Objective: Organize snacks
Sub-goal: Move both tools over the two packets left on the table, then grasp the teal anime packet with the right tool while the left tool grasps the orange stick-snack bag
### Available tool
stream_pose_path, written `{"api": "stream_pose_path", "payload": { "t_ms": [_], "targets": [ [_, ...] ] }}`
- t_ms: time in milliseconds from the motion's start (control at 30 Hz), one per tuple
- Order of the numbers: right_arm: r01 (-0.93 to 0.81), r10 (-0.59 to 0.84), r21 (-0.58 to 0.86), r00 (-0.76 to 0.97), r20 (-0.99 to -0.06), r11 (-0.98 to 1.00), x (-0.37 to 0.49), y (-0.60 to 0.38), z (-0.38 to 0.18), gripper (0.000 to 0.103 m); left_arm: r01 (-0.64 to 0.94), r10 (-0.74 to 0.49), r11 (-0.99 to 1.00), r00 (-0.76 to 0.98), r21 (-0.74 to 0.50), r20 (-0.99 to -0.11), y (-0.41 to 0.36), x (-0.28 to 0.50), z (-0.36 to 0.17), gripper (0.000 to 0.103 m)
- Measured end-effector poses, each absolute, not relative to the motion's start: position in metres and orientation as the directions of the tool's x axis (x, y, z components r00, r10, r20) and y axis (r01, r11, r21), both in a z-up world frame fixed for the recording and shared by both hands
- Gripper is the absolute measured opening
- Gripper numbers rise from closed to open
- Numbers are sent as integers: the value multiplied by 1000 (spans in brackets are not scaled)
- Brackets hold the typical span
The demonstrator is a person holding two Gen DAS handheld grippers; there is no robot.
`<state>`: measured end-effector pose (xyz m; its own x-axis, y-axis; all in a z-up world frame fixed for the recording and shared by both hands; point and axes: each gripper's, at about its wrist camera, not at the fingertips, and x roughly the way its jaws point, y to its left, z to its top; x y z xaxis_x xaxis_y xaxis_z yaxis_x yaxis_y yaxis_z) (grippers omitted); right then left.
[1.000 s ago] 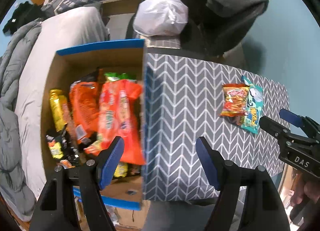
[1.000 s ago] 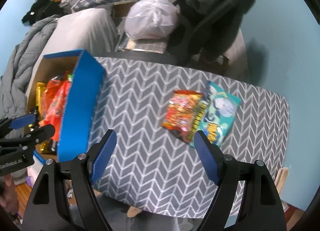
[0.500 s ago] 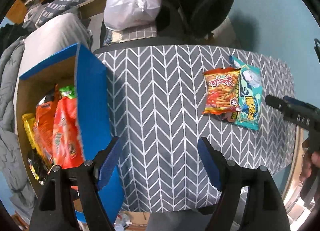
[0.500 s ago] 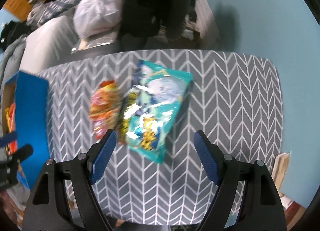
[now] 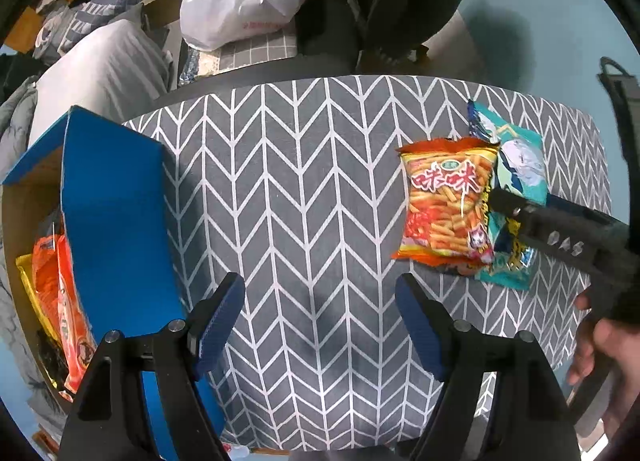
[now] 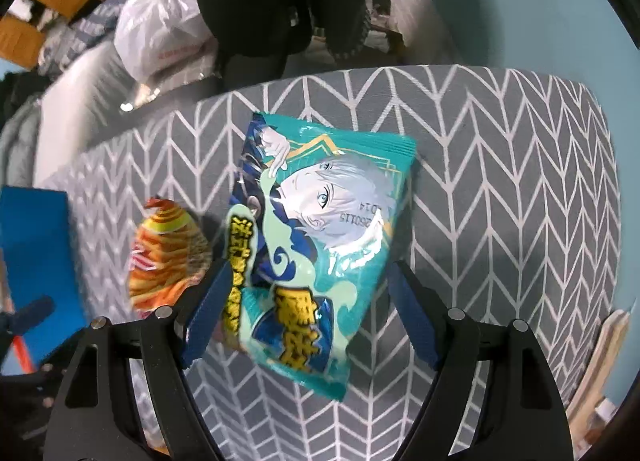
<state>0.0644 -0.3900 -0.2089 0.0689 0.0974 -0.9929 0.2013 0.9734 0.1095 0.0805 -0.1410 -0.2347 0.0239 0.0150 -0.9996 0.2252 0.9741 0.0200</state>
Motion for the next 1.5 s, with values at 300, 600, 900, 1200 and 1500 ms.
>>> {"api": "stream_pose_path", "payload": {
  "t_ms": [300,600,900,1200,1500],
  "targets": [
    [144,11,18,53,-999,989,59,-390,-211,80,224,6,975,9,8,-1000,-149,90,-236,79],
    [149,-28,-23,32,-999,989,33,-432,-207,80,246,-37,968,-15,-40,-999,-176,101,-240,81],
    [203,17,27,49,-999,979,10,-465,-197,80,249,-75,965,-55,-86,-996,-201,113,-248,81],
    [348,119,141,85,-989,927,-25,-490,-178,80,199,-81,974,-129,-106,-988,-214,130,-282,81],
    [400,169,187,81,-982,897,-49,-490,-176,80,198,-69,976,-140,-96,-988,-220,130,-308,81]
  ]
}}
